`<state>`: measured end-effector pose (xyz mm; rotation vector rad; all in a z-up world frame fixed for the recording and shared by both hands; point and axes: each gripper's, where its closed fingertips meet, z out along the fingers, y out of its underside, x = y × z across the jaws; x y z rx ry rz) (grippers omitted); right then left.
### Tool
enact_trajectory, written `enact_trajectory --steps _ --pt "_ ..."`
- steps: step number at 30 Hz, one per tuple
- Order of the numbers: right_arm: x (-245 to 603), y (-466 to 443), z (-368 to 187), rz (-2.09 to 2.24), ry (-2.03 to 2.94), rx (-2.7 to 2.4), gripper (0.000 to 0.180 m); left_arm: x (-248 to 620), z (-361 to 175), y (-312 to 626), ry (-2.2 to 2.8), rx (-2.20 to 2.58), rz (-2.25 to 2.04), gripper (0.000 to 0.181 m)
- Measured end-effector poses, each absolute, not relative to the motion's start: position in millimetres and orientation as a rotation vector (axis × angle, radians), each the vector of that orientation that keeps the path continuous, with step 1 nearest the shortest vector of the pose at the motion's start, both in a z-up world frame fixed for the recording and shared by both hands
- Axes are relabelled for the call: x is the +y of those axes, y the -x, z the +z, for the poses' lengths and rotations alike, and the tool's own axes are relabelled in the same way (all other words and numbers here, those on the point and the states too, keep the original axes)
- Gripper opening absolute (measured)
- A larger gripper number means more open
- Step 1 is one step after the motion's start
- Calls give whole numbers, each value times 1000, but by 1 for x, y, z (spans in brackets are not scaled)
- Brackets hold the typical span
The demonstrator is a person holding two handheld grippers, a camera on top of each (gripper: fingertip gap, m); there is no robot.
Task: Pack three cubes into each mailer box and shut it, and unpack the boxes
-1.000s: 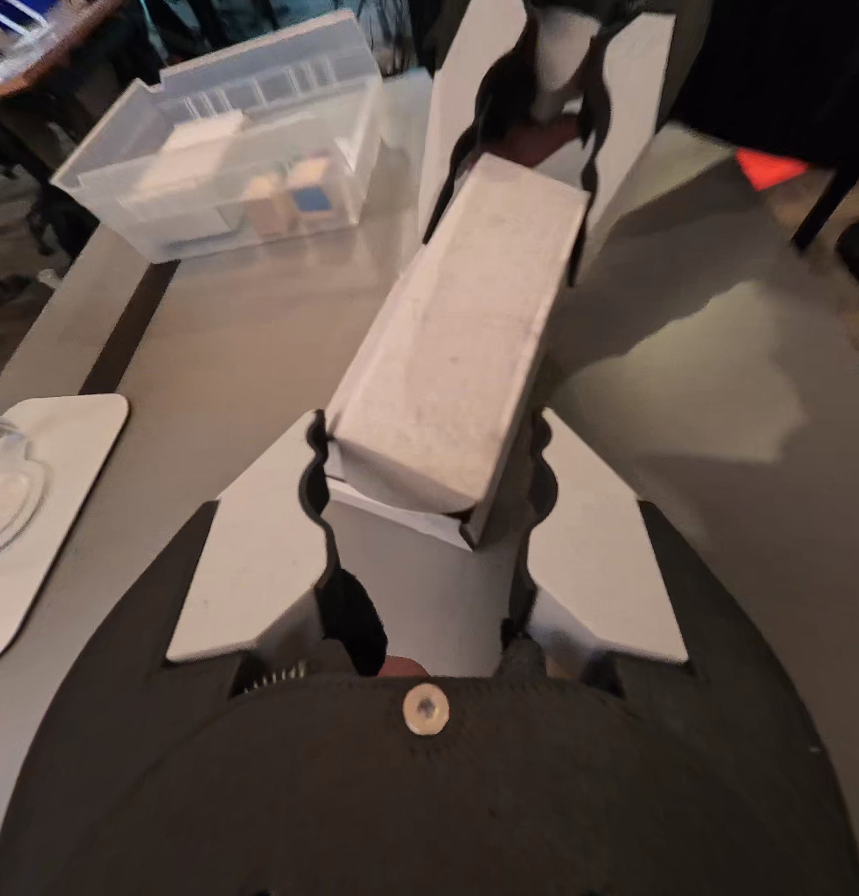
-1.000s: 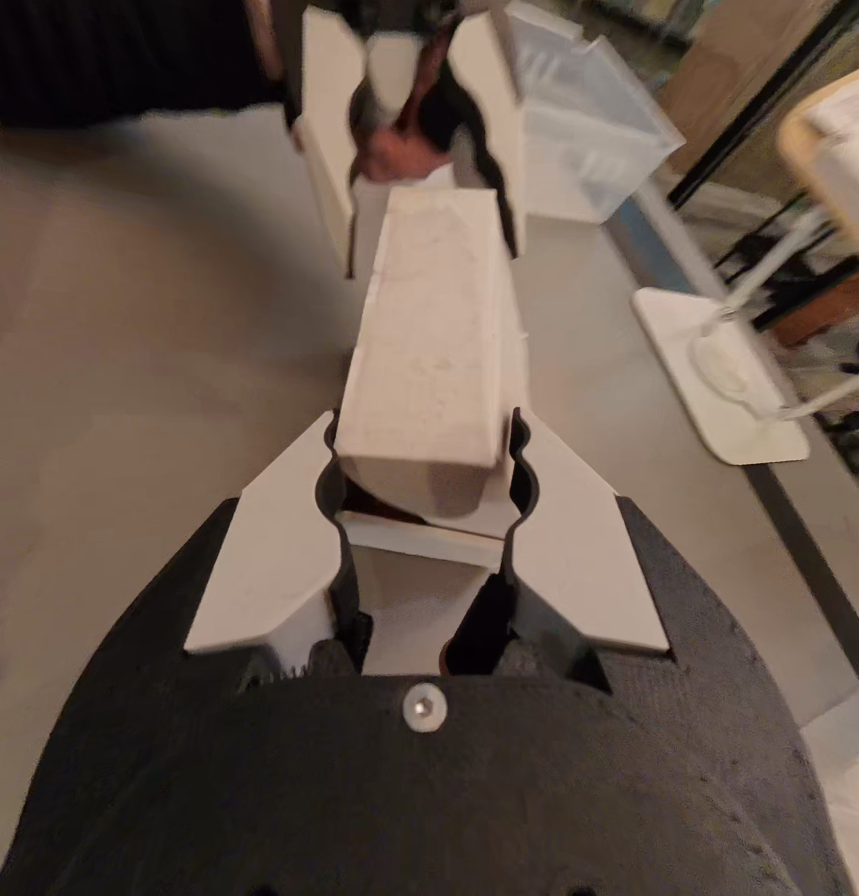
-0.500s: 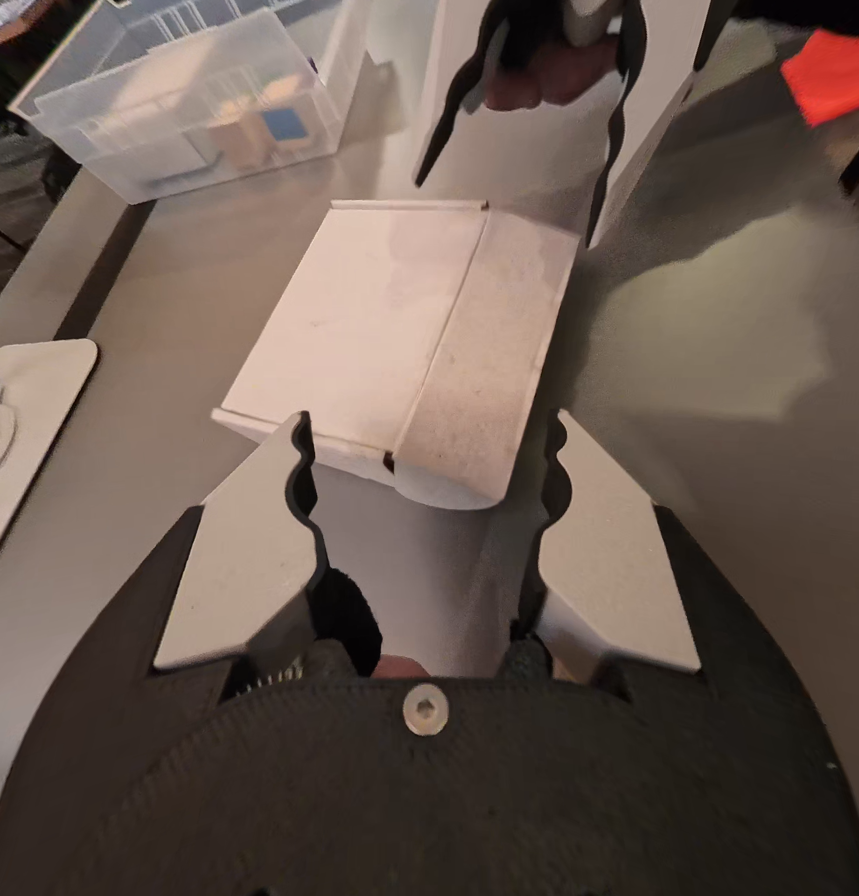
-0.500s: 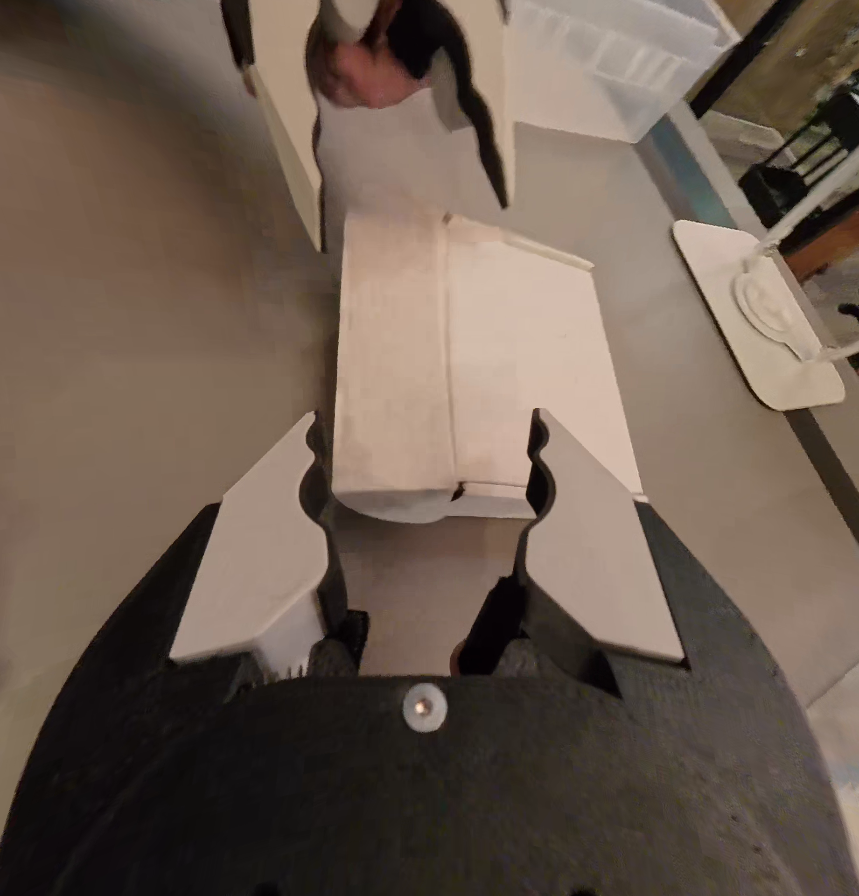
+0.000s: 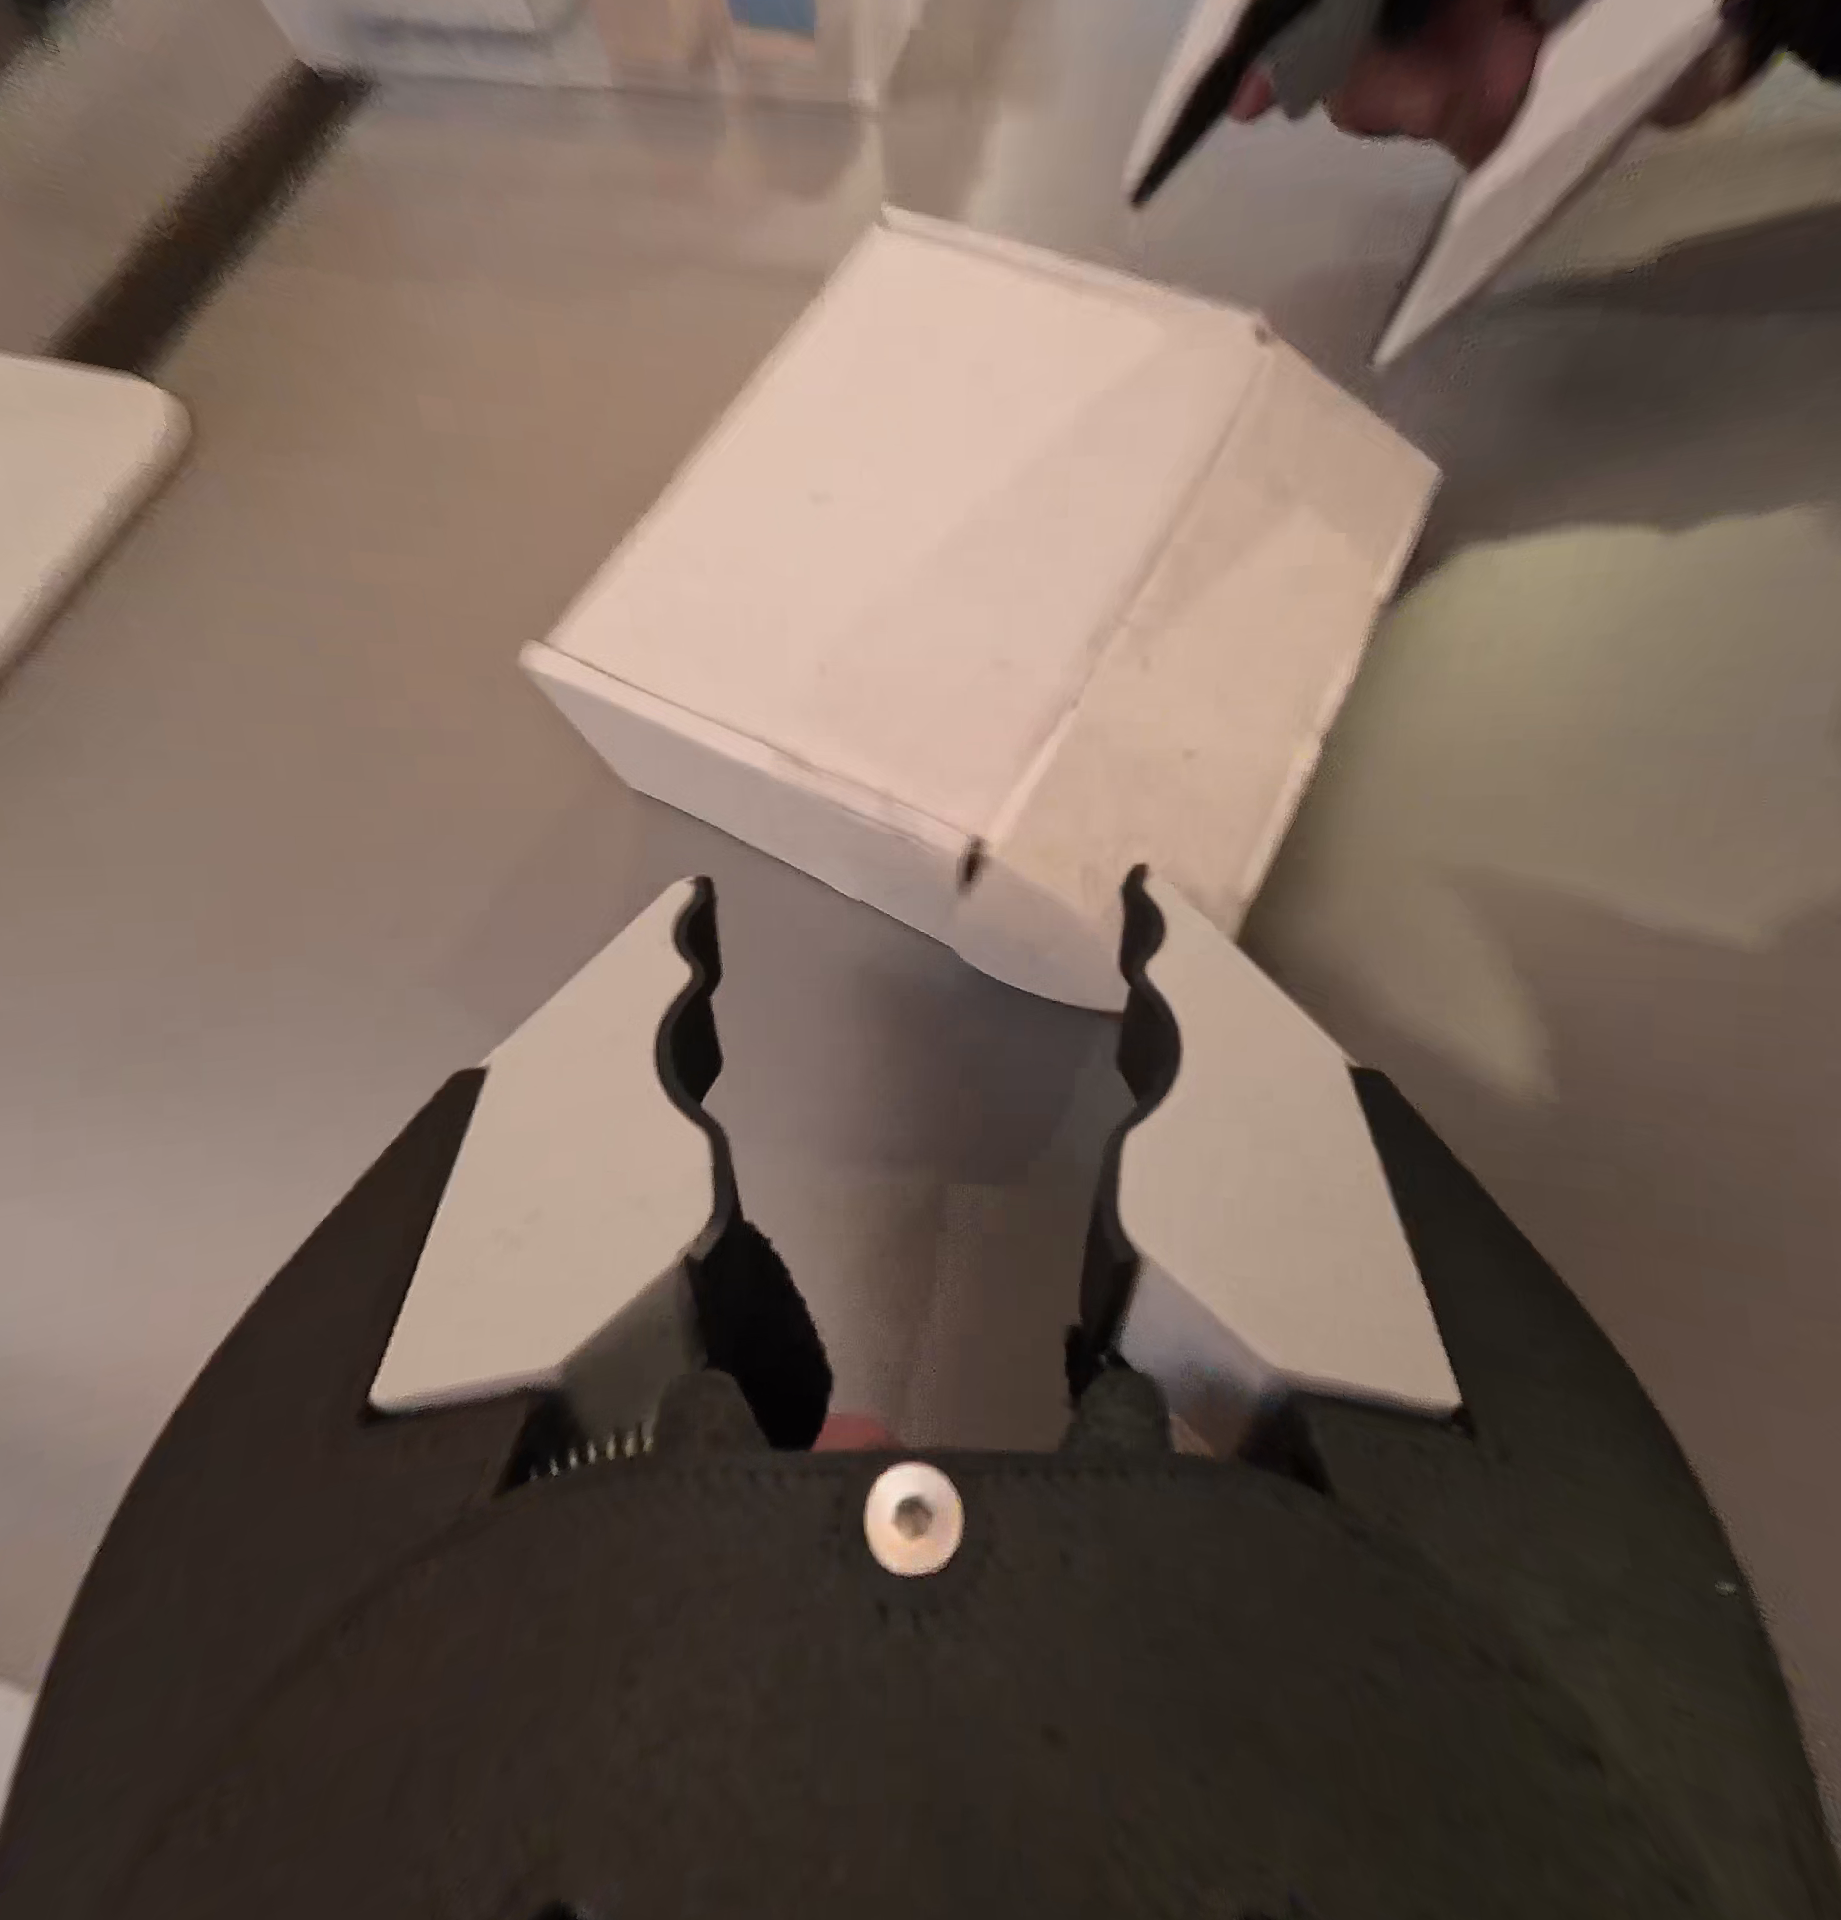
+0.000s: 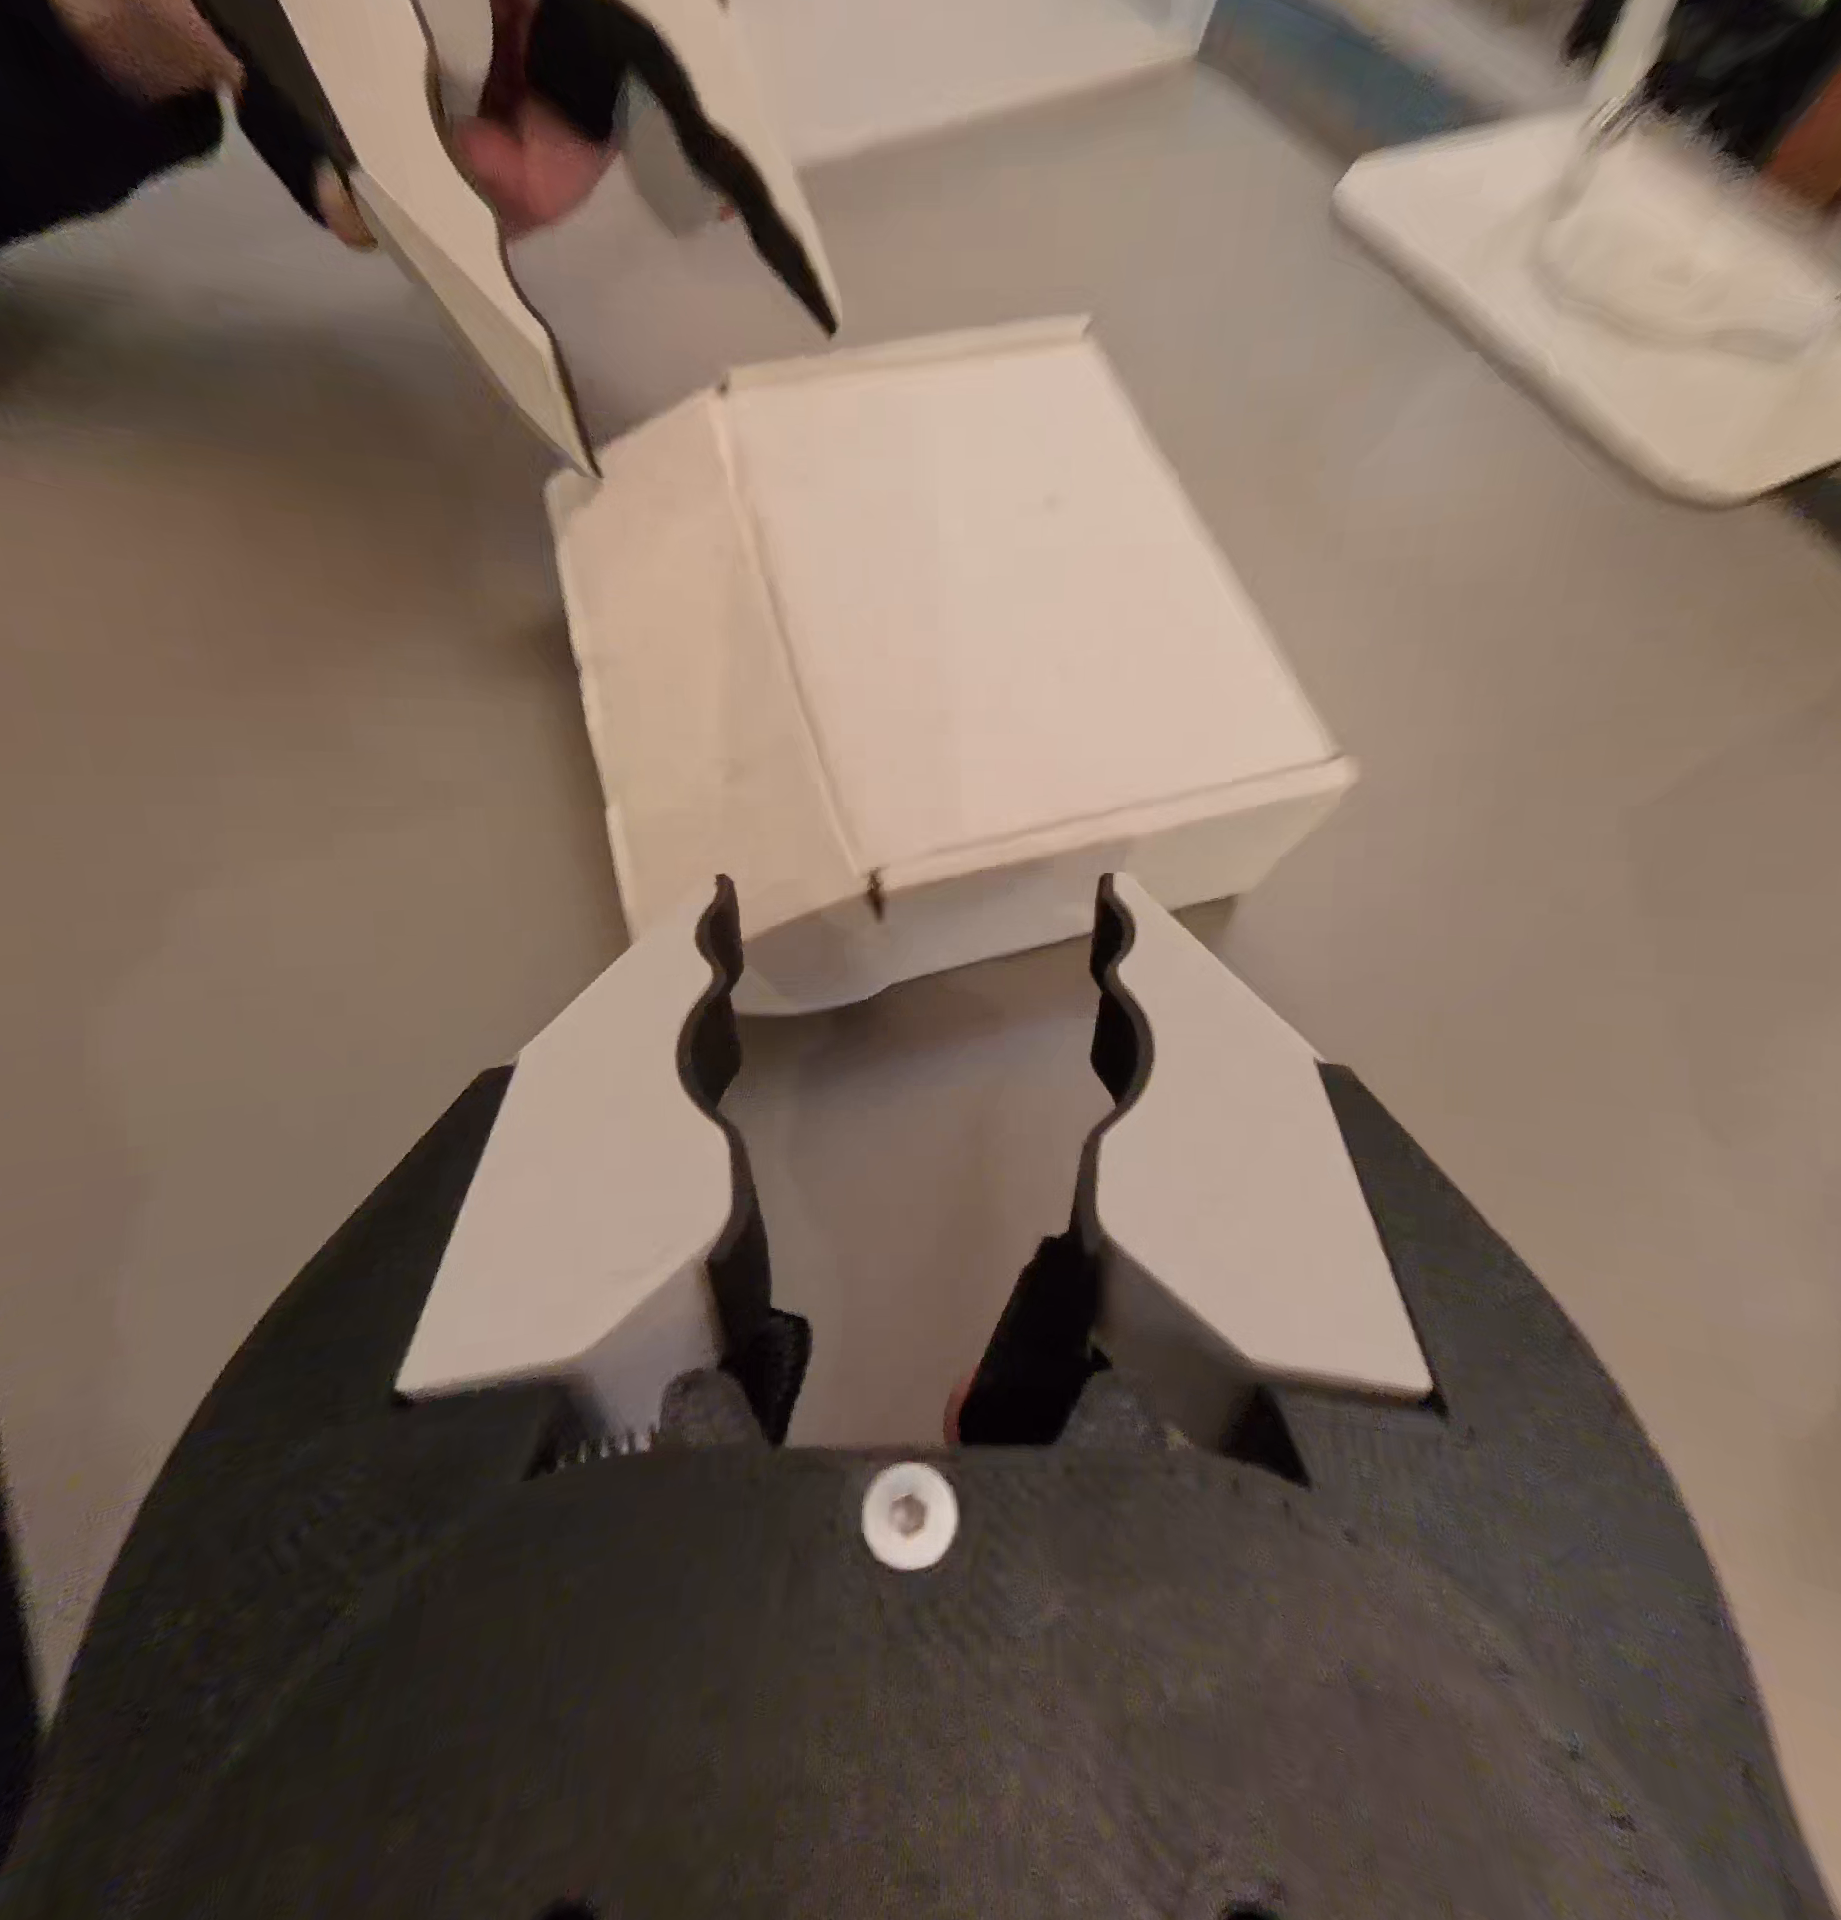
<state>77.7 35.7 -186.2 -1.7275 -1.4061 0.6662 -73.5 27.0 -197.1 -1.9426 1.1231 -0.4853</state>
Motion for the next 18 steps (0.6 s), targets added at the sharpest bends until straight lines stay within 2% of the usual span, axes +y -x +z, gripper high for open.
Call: enact_trajectory --steps 3,10,13,18 --pt "46 -89 -178 464 1614 -1543 77 33 -173 80 1834 1136 -466 73" --pt "58 -85 -202 63 1266 -1978 83 49 -202 84 1718 1624 -25 93" --pt "48 -76 -208 78 1193 -2056 82 45 -222 77 1679 1766 -4 96" --pt "44 -70 -212 171 1211 -2067 74 41 -227 68 1684 1780 -116 89"
